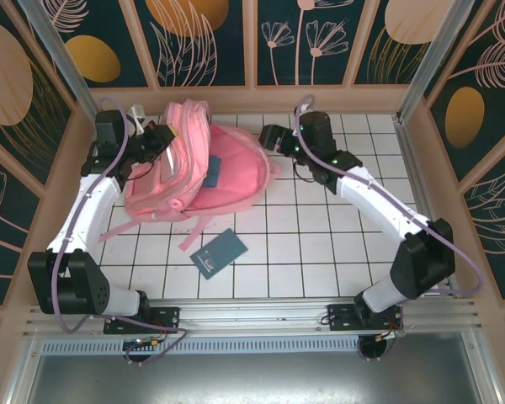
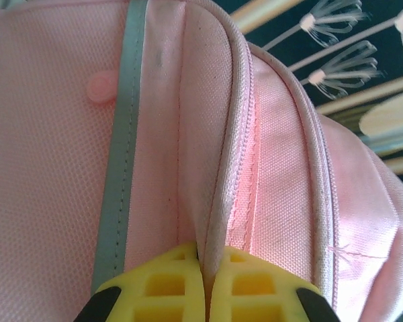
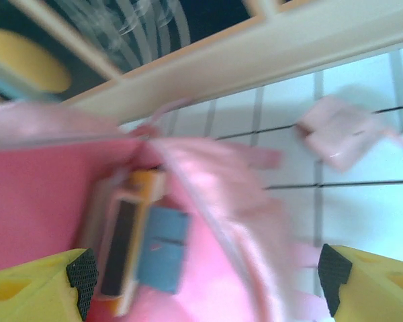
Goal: Pack the student bag
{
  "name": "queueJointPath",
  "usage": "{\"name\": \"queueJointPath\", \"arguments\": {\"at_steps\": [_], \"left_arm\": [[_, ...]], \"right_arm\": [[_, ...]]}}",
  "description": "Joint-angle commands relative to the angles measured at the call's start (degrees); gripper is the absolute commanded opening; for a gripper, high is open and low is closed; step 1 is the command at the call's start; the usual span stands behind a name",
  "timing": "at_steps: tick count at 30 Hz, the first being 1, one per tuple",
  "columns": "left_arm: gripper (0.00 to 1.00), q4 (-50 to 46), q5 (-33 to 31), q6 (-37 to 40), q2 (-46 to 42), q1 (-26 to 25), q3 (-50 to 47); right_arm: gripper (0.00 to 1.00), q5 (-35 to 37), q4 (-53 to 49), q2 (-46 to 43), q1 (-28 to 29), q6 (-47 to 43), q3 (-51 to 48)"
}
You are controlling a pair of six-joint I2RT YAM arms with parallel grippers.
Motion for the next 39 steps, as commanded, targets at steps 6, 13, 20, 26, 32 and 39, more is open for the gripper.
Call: {"name": "queueJointPath", "arguments": {"at_steps": [6,13,20,26,32,39], "left_arm": [[0.0,4.64,-10.07,-2.59,-4.13,1.52,-6.75],[0.0,7.08,-12.95,-2.02,-8.18,1.79,-13.21],[0.0,9.67,-10.72,-2.72,-8.46,1.79,-17.15],[0.0,10.27,-9.0,-2.46,-7.77,1.79,-16.89],[0.0,11.02,-7.84,-2.81,-6.82,1.79,-16.63],[0.0,10.94,-7.84,-2.67,-6.31,1.79,-15.96]], "right_arm": [[0.99,2.08,-9.79,21.15,-6.39,-8.87,18.48],[0.99,1.86,-18.04,39.03,-7.07,-13.09,41.36],[0.99,-6.35,-19.12,50.88,-9.49,-17.96,53.92],[0.99,-11.45,-19.2,57.08,-9.58,-17.16,58.77],[0.99,-11.92,-18.6,59.19,-8.29,-17.66,59.18],[0.99,-3.14,-20.41,58.13,-5.06,-23.01,56.3]]}}
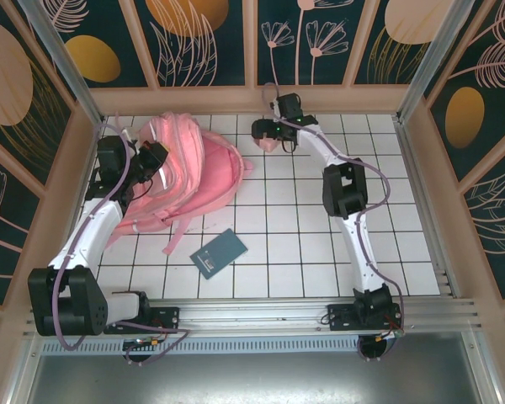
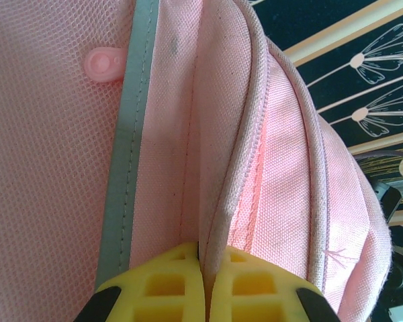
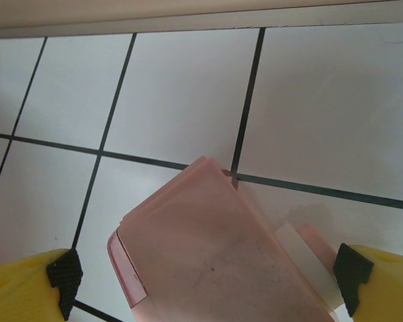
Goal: Pack the student bag
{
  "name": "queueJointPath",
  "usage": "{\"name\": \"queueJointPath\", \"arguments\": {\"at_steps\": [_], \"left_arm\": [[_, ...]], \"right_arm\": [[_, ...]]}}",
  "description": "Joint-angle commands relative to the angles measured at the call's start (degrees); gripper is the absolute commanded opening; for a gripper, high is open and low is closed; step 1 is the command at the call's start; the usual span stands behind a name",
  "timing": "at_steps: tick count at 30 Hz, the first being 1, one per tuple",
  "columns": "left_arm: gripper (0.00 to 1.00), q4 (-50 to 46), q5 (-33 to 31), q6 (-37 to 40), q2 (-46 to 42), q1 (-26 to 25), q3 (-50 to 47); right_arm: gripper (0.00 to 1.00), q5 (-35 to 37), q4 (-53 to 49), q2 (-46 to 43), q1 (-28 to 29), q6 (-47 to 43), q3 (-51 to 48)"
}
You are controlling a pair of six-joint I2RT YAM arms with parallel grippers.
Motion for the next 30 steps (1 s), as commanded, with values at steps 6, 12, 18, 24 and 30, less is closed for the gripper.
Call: {"name": "queueJointPath", "arguments": {"at_steps": [6,12,18,24,30], "left_arm": [[0.0,-0.1,-1.1,0.01,1.15,0.85,0.43],[0.0,-1.44,-2.96,0.51,0.92,0.85,1.26],[0.0,-1.57,-3.1,0.34,1.18,0.85,1.52],[0.0,-2.16,-4.43,0.23,0.29,0.86,1.67],[0.0,-2.25,-4.07,0.02,0.62,0.85,1.85]], "right_arm": [[0.98,14.28,-1.33,-5.06,6.12,-8.42,-9.25],[0.96,14.82,2.68,-12.01,7.69,-8.33,-18.48],[0.99,15.6,-4.19,-9.06,6.18,-3.1,-7.66],[0.99,10.81,-6.72,-4.0,4.21,6.98,2.93],[0.99,6.65,-5.85,-0.96,2.28,16.61,5.4]]}}
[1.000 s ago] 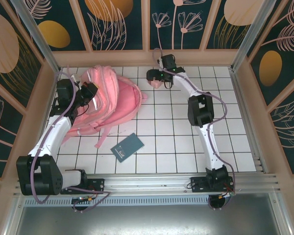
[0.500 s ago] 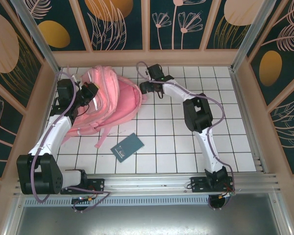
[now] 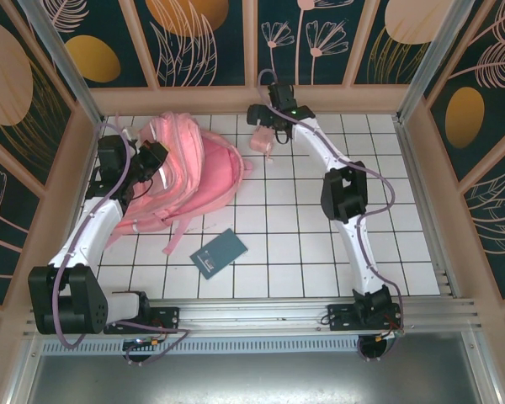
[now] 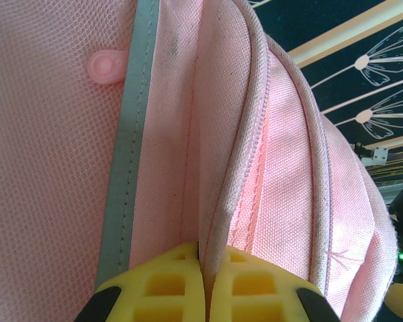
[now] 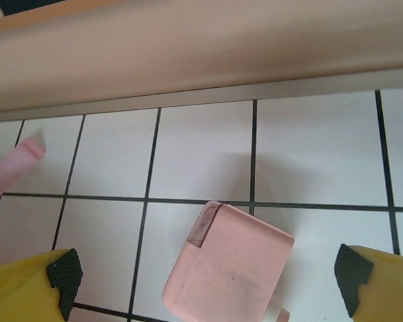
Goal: Pack the student bag
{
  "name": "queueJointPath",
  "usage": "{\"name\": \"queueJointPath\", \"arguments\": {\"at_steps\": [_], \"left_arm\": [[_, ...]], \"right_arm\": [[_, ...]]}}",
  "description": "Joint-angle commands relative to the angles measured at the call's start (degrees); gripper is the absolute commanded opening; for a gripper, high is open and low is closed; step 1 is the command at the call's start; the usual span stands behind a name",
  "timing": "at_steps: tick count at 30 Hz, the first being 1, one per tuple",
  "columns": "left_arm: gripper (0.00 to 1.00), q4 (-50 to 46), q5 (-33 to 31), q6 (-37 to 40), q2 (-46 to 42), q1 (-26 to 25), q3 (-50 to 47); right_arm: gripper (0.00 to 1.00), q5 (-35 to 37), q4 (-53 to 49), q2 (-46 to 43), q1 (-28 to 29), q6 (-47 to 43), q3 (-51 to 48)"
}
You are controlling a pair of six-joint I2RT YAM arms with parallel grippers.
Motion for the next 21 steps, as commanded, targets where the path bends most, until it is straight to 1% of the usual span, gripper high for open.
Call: {"name": "queueJointPath", "arguments": {"at_steps": [1,8,14,19,21], "left_arm": [[0.0,-1.9,-3.46,-0.12,0.12,0.85,1.37],[0.0,-1.81,-3.88,-0.3,-0.05,0.85,1.12],[0.0,-1.73,-3.76,-0.42,-0.2,0.85,0.72],[0.0,-1.53,-3.36,-0.65,-0.15,0.85,0.53],[0.0,-1.51,-3.37,-0.72,-0.06,0.85,0.61]], "right_arm": [[0.99,-2.57,-2.13,3.96,-0.41,6.66,1.71],[0.99,-3.87,-0.5,6.6,-0.18,6.85,2.63],[0.99,-2.89,-1.15,10.65,0.45,7.45,6.48],[0.99,-1.15,-0.93,12.93,0.77,7.3,7.28],[0.96,-0.32,-1.46,13.68,1.08,6.56,7.81]]}}
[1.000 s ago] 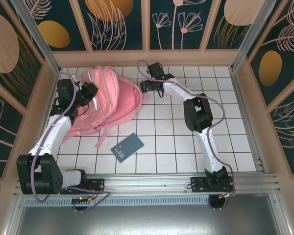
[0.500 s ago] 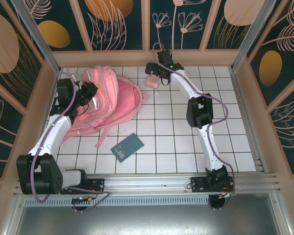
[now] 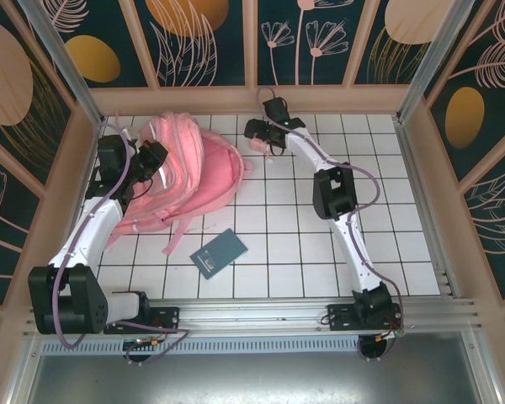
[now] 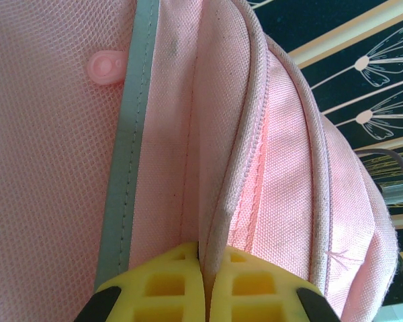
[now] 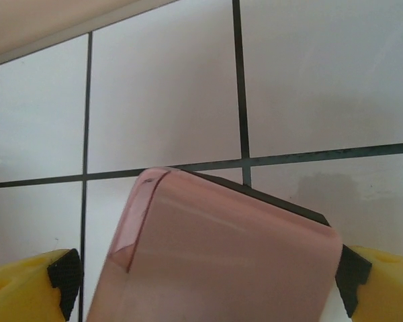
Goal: Pack the student bag
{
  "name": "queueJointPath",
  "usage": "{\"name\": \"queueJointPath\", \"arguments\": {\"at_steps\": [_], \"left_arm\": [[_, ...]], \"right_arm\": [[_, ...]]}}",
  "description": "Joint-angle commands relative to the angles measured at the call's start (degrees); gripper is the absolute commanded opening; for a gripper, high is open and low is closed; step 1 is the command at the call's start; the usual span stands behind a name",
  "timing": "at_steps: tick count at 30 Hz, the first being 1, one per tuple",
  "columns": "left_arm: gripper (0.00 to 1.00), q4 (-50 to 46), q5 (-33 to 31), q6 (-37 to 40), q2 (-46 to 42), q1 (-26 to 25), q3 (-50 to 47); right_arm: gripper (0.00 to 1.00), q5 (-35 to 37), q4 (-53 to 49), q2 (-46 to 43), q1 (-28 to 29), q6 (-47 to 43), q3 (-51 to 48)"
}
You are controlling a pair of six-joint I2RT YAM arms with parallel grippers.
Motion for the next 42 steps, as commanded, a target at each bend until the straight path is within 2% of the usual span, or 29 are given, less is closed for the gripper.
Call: {"name": "queueJointPath", "arguments": {"at_steps": [1,7,16,24,30,34,36,42], "left_arm": [[0.0,-1.42,-3.28,-0.6,-0.08,0.85,0.51],[0.0,-1.16,-2.8,-0.79,0.01,0.85,0.7],[0.0,-0.47,-0.2,-1.07,0.18,0.85,1.04],[0.0,1.16,2.25,-2.13,0.4,0.8,0.39],[0.0,2.51,3.35,-2.82,0.64,0.76,-0.38],[0.0,3.04,3.83,-2.96,0.68,0.76,-0.44],[0.0,2.83,3.51,-2.89,0.55,0.76,-0.34],[0.0,2.27,3.14,-2.53,-0.58,0.76,-0.37]], "right_arm": [[0.94,2.29,-1.26,2.39,0.86,-0.33,2.52],[0.75,4.47,-3.85,0.57,0.8,-1.95,0.49],[0.7,4.2,-2.92,-14.12,-1.01,-7.04,-19.92],[0.73,4.12,4.46,-35.41,-1.23,-6.99,-55.59],[0.76,3.44,8.37,-48.86,-0.76,-5.05,-76.1],[0.91,0.6,9.99,-52.03,-0.65,-4.31,-79.79],[0.97,1.38,10.01,-52.8,-0.67,-4.38,-79.63],[0.99,7.12,6.56,-54.57,-0.53,-1.64,-75.61]]}}
